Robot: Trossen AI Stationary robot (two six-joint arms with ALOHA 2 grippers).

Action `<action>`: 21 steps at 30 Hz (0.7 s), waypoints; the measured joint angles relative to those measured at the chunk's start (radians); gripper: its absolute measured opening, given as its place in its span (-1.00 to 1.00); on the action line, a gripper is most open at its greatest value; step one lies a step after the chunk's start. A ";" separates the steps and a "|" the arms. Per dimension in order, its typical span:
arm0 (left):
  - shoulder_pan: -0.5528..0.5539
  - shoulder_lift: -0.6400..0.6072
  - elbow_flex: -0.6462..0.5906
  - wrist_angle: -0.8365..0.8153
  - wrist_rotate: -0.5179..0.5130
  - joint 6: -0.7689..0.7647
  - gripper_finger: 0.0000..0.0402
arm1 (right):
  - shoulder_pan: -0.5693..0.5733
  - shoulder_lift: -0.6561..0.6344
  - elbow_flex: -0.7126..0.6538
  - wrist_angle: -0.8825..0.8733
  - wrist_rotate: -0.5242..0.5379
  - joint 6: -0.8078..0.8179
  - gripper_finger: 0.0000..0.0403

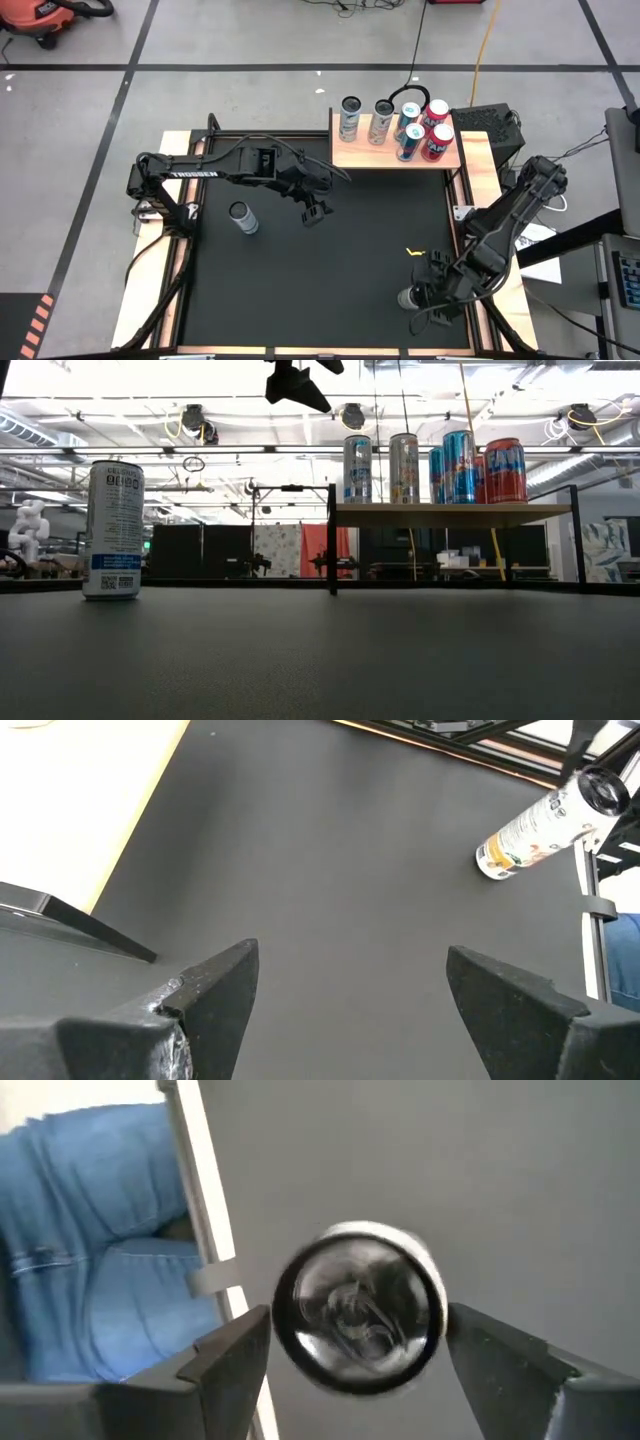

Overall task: Place canned beverage on shelf
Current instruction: Put the white yellow soda can on the shelf aligned with the white yellow soda can

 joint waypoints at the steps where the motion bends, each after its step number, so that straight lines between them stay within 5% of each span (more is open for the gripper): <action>1: 0.000 0.000 0.000 0.000 0.000 0.000 0.61 | 0.000 0.001 0.000 -0.010 0.003 0.001 0.37; 21: 0.000 0.000 0.000 0.000 0.000 0.002 0.61 | 0.000 0.062 0.003 -0.009 0.053 0.029 0.37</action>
